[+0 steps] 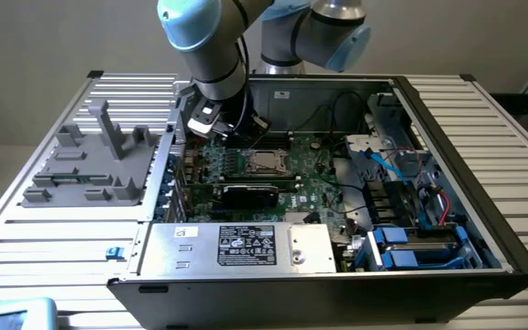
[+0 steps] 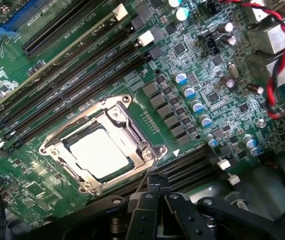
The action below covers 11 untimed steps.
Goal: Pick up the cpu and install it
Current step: 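Install the first cpu locking lever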
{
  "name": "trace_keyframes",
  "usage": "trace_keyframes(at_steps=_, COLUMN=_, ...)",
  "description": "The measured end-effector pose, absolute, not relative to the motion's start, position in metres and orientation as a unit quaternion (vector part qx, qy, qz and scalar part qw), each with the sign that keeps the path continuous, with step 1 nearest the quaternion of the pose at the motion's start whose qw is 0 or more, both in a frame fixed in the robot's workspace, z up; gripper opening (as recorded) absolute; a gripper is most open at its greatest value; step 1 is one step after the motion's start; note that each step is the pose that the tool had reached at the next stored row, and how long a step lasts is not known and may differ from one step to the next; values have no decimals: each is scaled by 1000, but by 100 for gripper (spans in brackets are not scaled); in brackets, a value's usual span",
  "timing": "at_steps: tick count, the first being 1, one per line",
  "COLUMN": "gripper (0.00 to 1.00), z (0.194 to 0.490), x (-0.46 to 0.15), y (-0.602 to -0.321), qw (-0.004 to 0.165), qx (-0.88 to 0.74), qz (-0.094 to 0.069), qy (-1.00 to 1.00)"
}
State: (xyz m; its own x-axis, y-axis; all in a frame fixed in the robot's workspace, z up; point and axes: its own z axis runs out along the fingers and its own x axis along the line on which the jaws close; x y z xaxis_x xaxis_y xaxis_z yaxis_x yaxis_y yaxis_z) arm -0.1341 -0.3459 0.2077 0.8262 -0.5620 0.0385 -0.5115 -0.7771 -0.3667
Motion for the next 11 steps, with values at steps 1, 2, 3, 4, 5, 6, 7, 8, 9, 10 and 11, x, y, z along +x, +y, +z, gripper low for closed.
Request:
trace_keyframes(at_steps=1, gripper=11, z=208, x=-134, y=-346, qw=173, qx=-940, qz=-73, qy=285)
trace_keyframes(at_steps=2, gripper=11, z=208, x=-134, y=-346, qw=173, qx=-940, qz=-73, qy=285)
trace_keyframes(at_steps=3, gripper=11, z=208, x=-134, y=-346, qw=173, qx=-940, qz=-73, qy=285)
trace_keyframes(at_steps=4, gripper=11, z=208, x=-135, y=-346, qw=173, qx=-940, qz=-74, qy=285)
trace_keyframes(at_steps=5, gripper=11, z=208, x=-135, y=-346, qw=173, qx=-940, qz=-74, qy=285)
trace_keyframes(at_steps=6, gripper=11, z=207, x=-136, y=-346, qw=174, qx=-940, qz=-75, qy=285)
trace_keyframes(at_steps=7, gripper=11, z=207, x=-136, y=-346, qw=174, qx=-939, qz=-76, qy=285)
trace_keyframes(at_steps=8, gripper=11, z=206, x=-137, y=-346, qw=175, qx=-939, qz=-77, qy=285)
trace_keyframes(at_steps=9, gripper=11, z=205, x=-137, y=-346, qw=175, qx=-939, qz=-77, qy=285)
trace_keyframes(at_steps=10, gripper=11, z=204, x=-138, y=-346, qw=175, qx=-939, qz=-78, qy=284)
trace_keyframes(at_steps=11, gripper=11, z=204, x=-138, y=-346, qw=176, qx=-939, qz=-79, qy=284)
